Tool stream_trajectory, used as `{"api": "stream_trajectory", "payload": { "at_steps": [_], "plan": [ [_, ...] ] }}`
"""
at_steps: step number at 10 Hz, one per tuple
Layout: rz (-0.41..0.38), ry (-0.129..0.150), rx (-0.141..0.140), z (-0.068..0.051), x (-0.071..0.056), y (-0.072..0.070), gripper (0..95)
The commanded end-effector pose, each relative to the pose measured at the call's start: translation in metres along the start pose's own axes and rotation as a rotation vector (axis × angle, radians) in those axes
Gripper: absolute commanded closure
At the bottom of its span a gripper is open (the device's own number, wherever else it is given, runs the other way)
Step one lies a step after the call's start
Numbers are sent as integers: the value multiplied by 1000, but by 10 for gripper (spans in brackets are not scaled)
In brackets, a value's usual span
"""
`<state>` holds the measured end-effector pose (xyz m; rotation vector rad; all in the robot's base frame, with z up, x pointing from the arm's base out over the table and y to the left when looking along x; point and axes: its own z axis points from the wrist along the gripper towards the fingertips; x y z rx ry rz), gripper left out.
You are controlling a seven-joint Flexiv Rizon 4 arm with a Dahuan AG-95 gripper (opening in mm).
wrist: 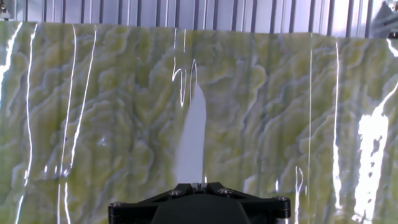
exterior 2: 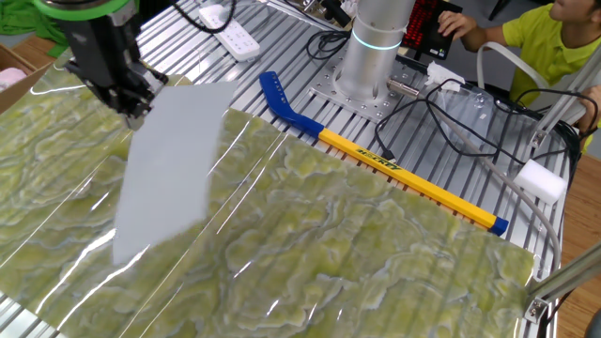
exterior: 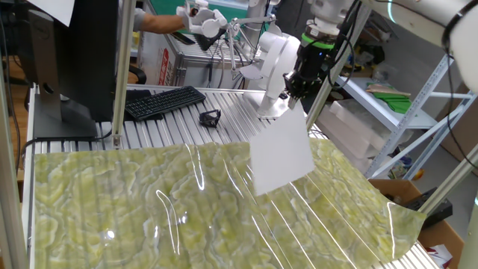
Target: Flip over and spread out the paper that is laid flat on the table
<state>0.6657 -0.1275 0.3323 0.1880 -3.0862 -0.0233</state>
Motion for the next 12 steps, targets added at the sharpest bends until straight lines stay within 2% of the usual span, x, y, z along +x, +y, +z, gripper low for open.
{"api": "stream_trajectory", "payload": {
  "at_steps": [1, 2, 3, 5, 6, 7, 8, 11, 12],
  "plan": [
    [-22, -10, 6, 3, -4, -11, 950],
    [-39, -11, 12, 2, -7, -18, 950],
    [-65, -16, 45, 2, -9, -23, 950],
    [-91, -52, 149, 8, -6, -16, 950],
    [-73, -73, 167, 17, -1, -8, 950],
    [-37, -89, 174, 34, 7, 9, 950],
    [-21, -95, 174, 40, 11, 16, 950],
    [77, -128, 167, 65, 23, 54, 950],
    [123, -124, 161, 78, 26, 77, 950]
  ]
}}
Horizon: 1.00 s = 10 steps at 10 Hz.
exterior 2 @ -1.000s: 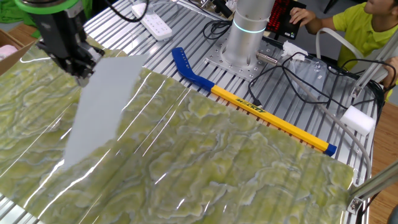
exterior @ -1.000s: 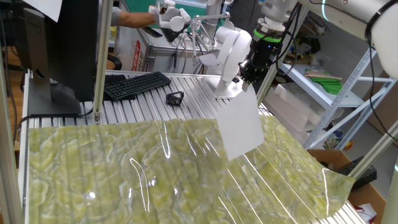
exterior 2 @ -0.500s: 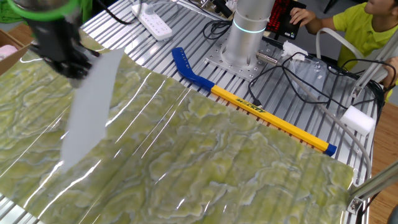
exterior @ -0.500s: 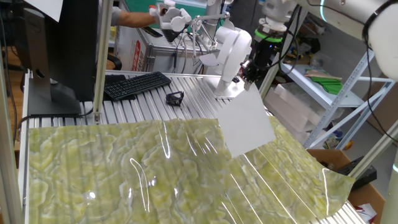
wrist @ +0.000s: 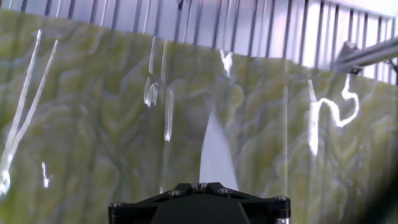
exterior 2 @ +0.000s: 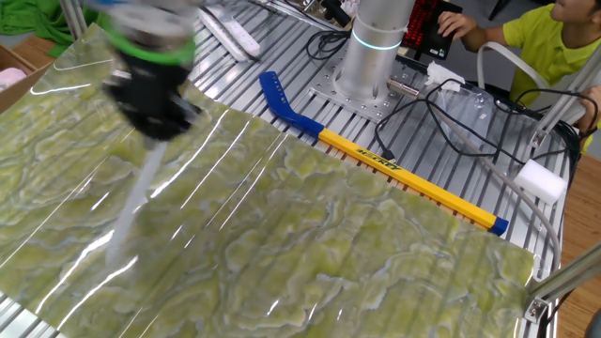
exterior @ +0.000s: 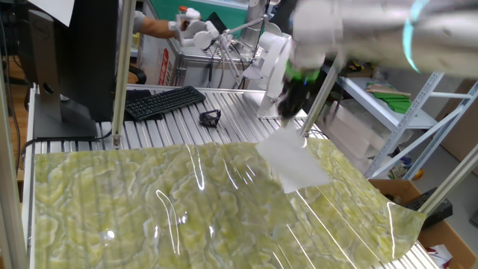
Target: Flip over and spread out the paper that is laid flat on the table
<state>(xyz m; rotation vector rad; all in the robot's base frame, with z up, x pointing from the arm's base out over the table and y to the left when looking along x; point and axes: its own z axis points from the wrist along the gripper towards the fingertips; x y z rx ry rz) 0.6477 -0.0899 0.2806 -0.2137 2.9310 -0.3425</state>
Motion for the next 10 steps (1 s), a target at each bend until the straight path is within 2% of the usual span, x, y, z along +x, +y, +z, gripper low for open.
{"api": "stream_trajectory", "payload": {
  "at_steps": [1, 3, 4, 5, 6, 8, 10],
  "plan": [
    [179, 114, -86, 13, 22, 62, 950],
    [232, 124, -99, 13, 30, 86, 950],
    [260, 129, -118, 15, 34, 93, 950],
    [272, 127, -130, 18, 37, 95, 950],
    [279, 117, -129, 21, 38, 96, 950],
    [295, 126, -124, 28, 39, 98, 950],
    [338, 123, -111, 36, 41, 100, 950]
  ]
}}
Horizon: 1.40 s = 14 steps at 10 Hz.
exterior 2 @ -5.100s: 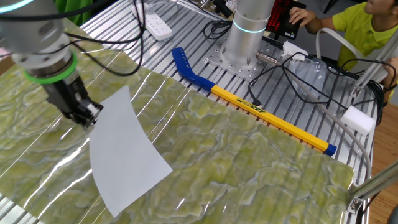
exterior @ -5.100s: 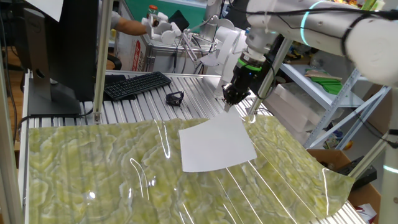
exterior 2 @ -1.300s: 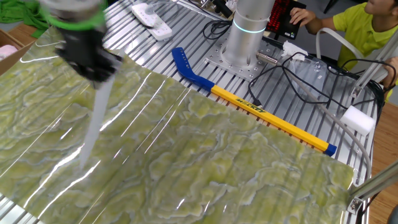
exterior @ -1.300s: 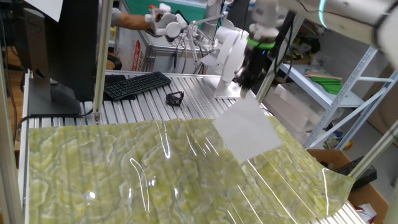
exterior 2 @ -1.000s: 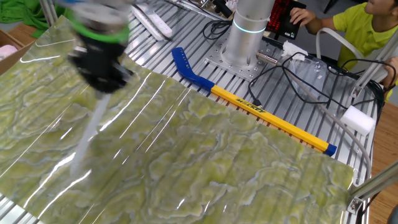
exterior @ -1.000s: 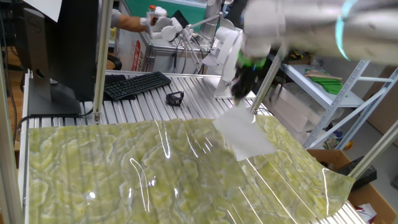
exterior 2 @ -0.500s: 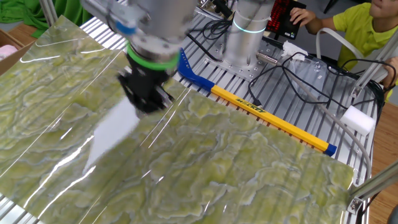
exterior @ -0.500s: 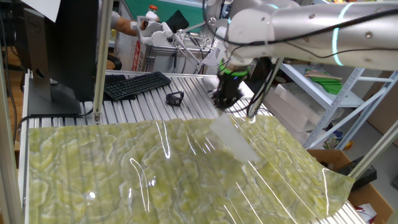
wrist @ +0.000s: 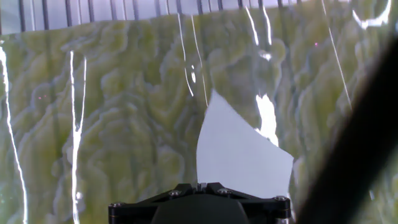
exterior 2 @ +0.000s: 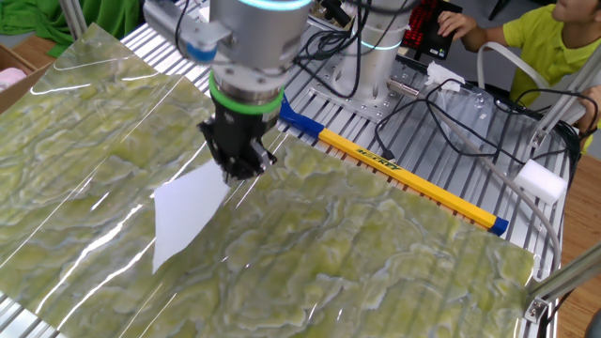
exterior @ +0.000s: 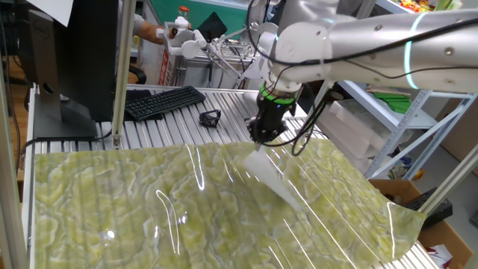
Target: Flip over and spread out the paper that is laid flat on the table
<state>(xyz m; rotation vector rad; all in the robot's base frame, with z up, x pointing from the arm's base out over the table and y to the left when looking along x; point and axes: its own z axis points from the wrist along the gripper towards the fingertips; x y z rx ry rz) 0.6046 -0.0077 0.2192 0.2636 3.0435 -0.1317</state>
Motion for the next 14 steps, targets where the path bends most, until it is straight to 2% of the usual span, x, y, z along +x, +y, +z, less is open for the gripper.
{"api": "stream_trajectory", "payload": {
  "at_steps": [1, 3, 4, 5, 6, 9, 10, 11, 12, 13, 14],
  "plan": [
    [45, -6, 7, 9, 2, 0, 760],
    [72, -11, 3, 17, 2, 0, 380],
    [82, -11, -1, 20, 2, 0, 380],
    [88, -8, -9, 24, 2, 1, 190],
    [96, 0, -27, 29, 2, 1, 190],
    [114, 11, -47, 36, 1, 0, 190],
    [114, 27, -87, 36, 1, 0, 380],
    [97, 30, -106, 36, 1, 1, 380],
    [70, 31, -106, 36, 1, 0, 570],
    [52, 35, -105, 36, 0, 0, 950],
    [54, 47, -113, 36, 0, 1, 950]
  ]
}}
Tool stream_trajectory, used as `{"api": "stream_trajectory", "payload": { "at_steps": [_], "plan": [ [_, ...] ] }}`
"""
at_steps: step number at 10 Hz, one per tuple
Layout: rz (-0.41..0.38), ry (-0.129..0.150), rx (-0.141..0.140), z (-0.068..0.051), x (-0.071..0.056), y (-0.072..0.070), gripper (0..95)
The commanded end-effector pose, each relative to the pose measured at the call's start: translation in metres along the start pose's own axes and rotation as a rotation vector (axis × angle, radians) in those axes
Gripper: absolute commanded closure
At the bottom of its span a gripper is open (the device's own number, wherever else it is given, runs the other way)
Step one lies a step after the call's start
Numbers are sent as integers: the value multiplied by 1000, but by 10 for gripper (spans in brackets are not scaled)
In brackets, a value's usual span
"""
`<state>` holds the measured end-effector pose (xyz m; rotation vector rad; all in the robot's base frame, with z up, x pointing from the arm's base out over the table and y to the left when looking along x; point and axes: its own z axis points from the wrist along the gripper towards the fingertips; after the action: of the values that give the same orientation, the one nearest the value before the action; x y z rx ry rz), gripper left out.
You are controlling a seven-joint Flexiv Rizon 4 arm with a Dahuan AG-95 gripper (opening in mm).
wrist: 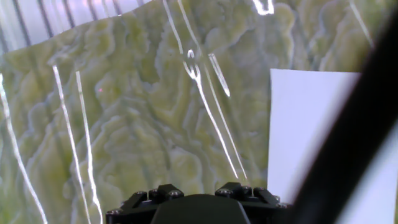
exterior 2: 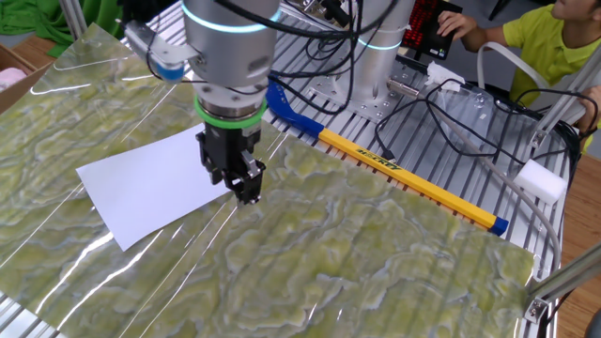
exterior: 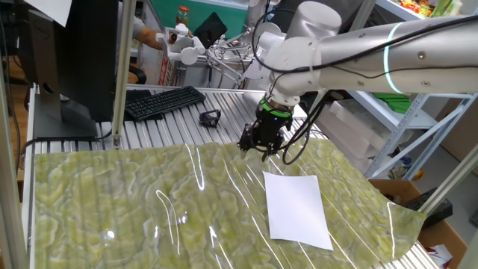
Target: Flip over and spread out the paper that is laid flat on the table
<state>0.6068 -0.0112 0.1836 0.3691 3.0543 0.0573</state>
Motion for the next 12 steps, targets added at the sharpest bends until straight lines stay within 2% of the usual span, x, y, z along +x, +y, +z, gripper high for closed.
{"api": "stream_trajectory", "payload": {
  "at_steps": [1, 3, 4, 6, 7, 8, 10, 11, 12],
  "plan": [
    [-16, 23, -5, 0, -1, 1, 950],
    [-56, 48, -30, 0, -2, 1, 950],
    [-84, 50, -41, 0, -3, 2, 950],
    [-136, 46, -32, -1, -3, 2, 950],
    [-140, 55, -28, -1, -2, 2, 950],
    [-150, 57, -17, -1, -2, 2, 950],
    [-208, 58, 43, 0, -2, 2, 950],
    [-226, 68, 51, 0, -2, 2, 950],
    [-236, 84, 48, 0, -1, 1, 950]
  ]
}}
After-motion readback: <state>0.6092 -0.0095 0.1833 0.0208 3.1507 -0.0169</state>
